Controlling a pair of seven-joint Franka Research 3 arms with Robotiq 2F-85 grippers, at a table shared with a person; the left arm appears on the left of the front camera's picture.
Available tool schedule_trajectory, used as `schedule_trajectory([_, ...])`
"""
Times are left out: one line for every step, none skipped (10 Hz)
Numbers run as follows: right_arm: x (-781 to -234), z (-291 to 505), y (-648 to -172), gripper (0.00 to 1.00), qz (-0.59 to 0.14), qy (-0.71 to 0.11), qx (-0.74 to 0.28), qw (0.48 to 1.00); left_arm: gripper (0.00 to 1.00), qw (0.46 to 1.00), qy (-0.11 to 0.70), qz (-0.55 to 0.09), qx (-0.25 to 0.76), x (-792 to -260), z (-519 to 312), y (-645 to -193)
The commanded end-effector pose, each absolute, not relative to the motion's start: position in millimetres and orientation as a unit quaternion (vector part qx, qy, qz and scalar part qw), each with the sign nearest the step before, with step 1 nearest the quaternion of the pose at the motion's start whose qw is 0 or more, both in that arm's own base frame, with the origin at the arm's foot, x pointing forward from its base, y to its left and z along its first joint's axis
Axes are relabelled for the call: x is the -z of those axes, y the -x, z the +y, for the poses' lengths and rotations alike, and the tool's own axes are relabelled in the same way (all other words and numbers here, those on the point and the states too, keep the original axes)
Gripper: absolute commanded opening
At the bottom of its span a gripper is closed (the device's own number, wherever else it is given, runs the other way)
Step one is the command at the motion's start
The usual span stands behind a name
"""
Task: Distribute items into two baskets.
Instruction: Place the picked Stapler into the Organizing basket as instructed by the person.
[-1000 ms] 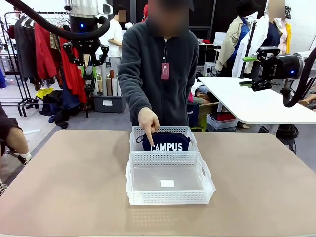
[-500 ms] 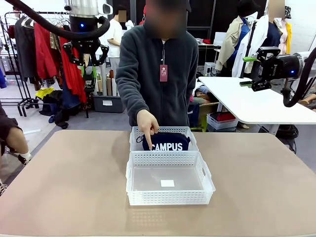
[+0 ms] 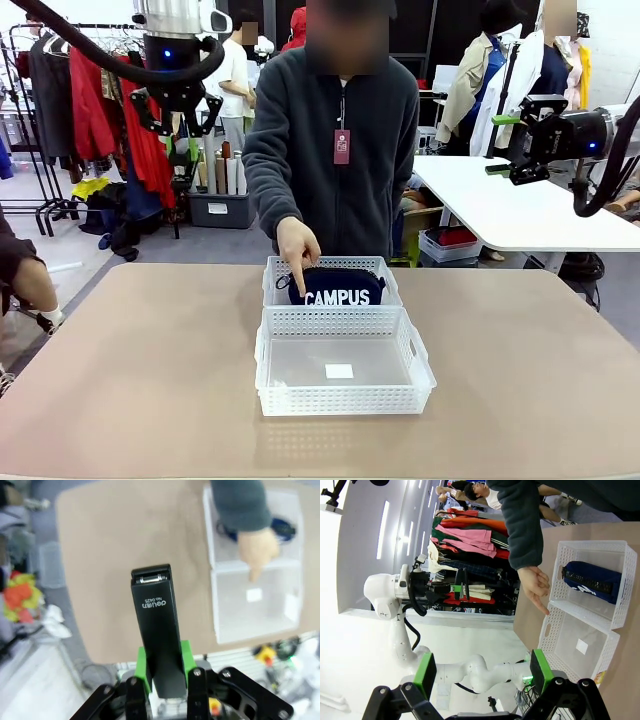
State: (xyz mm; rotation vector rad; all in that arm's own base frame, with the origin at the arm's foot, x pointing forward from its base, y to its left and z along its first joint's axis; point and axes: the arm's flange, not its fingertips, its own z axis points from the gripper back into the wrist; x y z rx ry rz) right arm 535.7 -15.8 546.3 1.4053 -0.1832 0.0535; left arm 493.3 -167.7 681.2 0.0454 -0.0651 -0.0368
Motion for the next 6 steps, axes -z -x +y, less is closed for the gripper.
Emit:
schedule_trajectory([-548.2, -15.8, -535.0, 1.0, -0.086, -0.646, -0.024, 0.758, 0.0, 0.988, -0.012, 0.004, 0.157, -689.1, -181.2, -488.3])
schedule_trajectory([-548.2, -15.8, -535.0, 1.0, -0.086, -0.646, -0.024, 0.758, 0.0, 0.975, -0.011, 0.012, 0.223, -689.3, -193.9, -484.5])
schedule_trajectory([-548.2, -15.8, -535.0, 1.0, -0.086, -0.646, -0.024, 0.758, 0.0, 0.956, -0.016, 0.016, 0.292, -687.9, -210.0, -480.6])
schedule_trajectory([-548.2, -15.8, -535.0, 1.0, -0.086, -0.646, -0.024, 0.758, 0.0, 0.932, -0.03, 0.026, 0.361, -687.2, -226.0, -478.1])
schedule_trajectory([-548.2, -15.8, -535.0, 1.0, -0.086, -0.646, -0.024, 0.758, 0.0, 0.907, -0.028, 0.036, 0.419, -683.7, -240.7, -478.7])
schedule_trajectory([-548.2, -15.8, -535.0, 1.0, -0.086, -0.646, -0.024, 0.758, 0.0, 0.881, -0.037, 0.041, 0.47, -680.8, -254.7, -478.5])
